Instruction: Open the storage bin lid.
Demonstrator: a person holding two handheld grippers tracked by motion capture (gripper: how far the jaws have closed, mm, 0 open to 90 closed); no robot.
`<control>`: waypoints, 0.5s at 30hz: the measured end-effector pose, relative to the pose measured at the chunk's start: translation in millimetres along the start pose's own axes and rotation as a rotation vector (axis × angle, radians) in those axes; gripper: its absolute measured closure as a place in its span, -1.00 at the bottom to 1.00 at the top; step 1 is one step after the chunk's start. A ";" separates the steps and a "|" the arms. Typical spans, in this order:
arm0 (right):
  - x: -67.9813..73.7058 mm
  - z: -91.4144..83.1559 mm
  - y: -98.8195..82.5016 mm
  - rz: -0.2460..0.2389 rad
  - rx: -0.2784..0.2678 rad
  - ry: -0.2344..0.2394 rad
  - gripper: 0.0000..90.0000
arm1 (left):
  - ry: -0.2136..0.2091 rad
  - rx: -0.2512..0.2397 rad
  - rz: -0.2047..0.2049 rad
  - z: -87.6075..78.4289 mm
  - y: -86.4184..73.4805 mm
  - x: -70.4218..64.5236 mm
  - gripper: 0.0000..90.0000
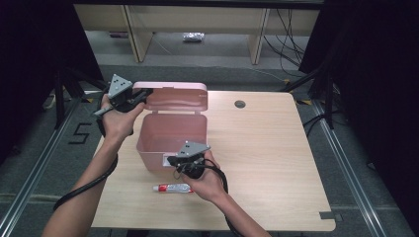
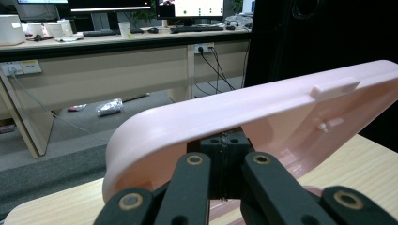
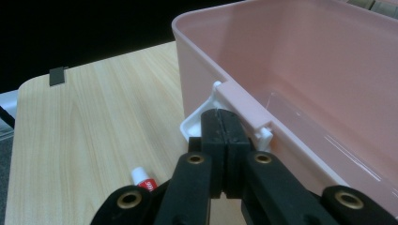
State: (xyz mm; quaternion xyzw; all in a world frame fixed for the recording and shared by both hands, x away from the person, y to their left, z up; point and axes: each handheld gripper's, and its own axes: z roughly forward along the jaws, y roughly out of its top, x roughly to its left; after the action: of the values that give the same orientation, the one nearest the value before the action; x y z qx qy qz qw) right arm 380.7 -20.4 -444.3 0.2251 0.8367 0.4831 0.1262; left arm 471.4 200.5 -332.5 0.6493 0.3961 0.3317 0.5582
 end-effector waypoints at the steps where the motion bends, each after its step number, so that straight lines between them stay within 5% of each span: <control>1: 0.1 0.0 0.0 0.001 0.000 0.000 1.00 | 0.001 -0.001 -0.002 0.7 0.4 0.0 1.00; 15: 0.9 -0.2 -0.2 0.009 0.003 0.000 1.00 | 0.016 -0.001 -0.002 8.7 4.4 1.6 1.00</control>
State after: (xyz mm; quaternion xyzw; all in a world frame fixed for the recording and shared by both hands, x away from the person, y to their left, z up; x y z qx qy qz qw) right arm 379.8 -20.2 -444.4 0.2292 0.8363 0.4824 0.1238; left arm 480.5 197.6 -329.5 0.6459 0.4008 0.3366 0.5558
